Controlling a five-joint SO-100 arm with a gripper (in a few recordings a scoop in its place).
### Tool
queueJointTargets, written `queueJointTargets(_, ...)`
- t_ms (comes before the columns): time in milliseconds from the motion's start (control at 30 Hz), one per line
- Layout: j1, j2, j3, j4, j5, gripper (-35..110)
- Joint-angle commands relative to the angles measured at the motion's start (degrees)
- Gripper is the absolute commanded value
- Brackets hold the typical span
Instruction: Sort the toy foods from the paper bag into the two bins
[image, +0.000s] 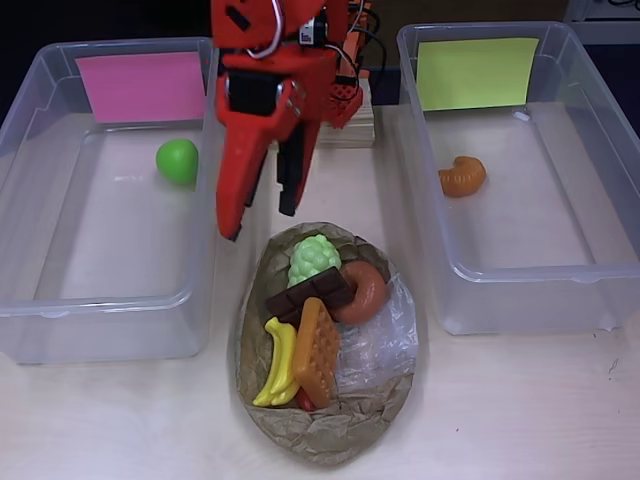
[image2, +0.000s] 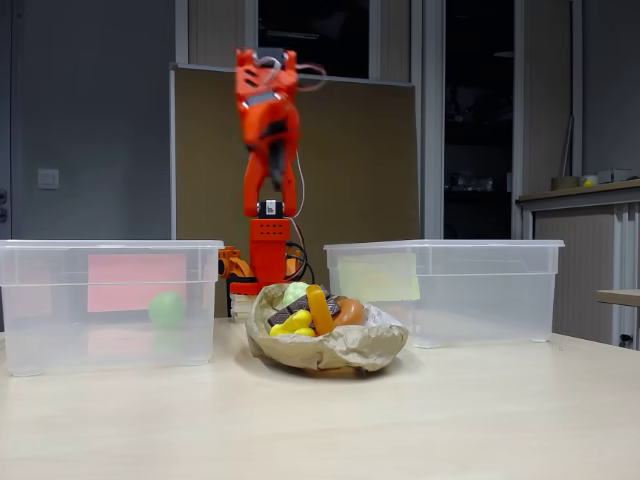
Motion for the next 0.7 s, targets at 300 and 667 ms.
queueJointTargets(300, -9.8, -8.9, 6.2, -7.5, 18.0, 40)
queueJointTargets(667, -16.0, -6.0, 18.9, -13.8, 26.6, 35)
